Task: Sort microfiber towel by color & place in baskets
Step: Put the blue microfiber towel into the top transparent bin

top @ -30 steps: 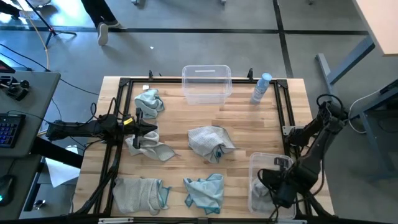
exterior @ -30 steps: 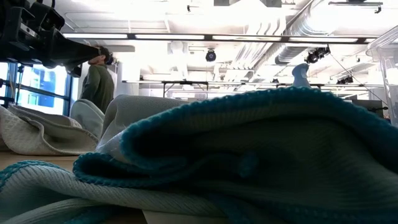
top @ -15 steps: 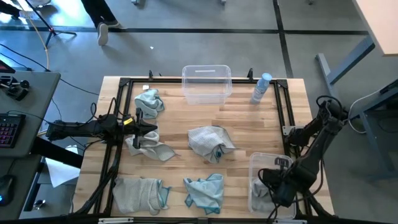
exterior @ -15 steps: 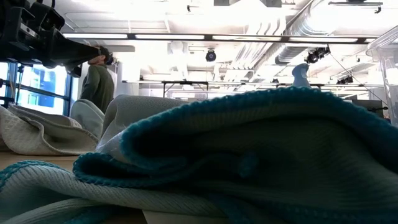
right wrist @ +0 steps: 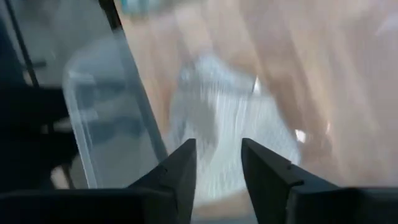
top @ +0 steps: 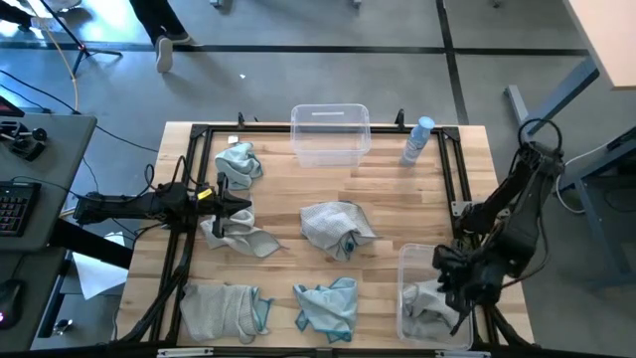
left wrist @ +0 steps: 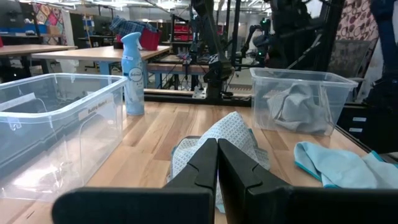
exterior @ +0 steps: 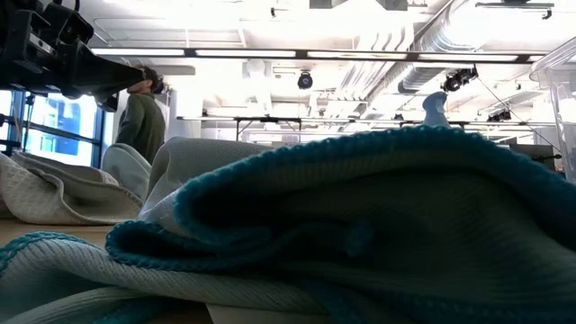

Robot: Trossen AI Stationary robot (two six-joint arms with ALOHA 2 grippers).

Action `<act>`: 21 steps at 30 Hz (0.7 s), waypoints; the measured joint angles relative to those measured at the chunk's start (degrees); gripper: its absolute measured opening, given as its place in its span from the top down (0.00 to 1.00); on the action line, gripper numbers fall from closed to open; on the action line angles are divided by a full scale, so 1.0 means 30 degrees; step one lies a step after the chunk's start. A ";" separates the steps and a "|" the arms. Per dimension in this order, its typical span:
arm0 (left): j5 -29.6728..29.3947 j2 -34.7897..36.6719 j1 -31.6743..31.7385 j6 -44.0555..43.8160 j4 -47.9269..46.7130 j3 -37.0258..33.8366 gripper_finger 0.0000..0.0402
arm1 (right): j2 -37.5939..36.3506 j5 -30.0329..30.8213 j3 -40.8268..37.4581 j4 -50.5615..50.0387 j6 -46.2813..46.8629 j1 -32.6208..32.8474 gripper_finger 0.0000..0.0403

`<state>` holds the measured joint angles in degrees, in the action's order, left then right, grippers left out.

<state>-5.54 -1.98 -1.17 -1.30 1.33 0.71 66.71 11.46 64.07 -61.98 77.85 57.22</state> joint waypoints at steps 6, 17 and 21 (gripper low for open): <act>0.0000 -0.0007 0.0007 0.0000 -0.0003 0.0000 1.00 | -0.1703 0.3830 0.0007 0.0000 -0.0730 0.0222 0.96; 0.0003 0.0000 0.0007 0.0000 -0.0002 0.0003 1.00 | -0.2197 1.0725 0.0015 0.0197 -0.3470 -0.1305 0.92; 0.0000 0.0000 0.0000 0.0000 0.0004 0.0007 1.00 | -0.2179 1.2728 0.0015 0.1491 -0.5076 -0.2703 0.98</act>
<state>-5.54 -1.98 -1.17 -1.30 1.34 0.73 60.17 49.64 64.12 -57.50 62.62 49.11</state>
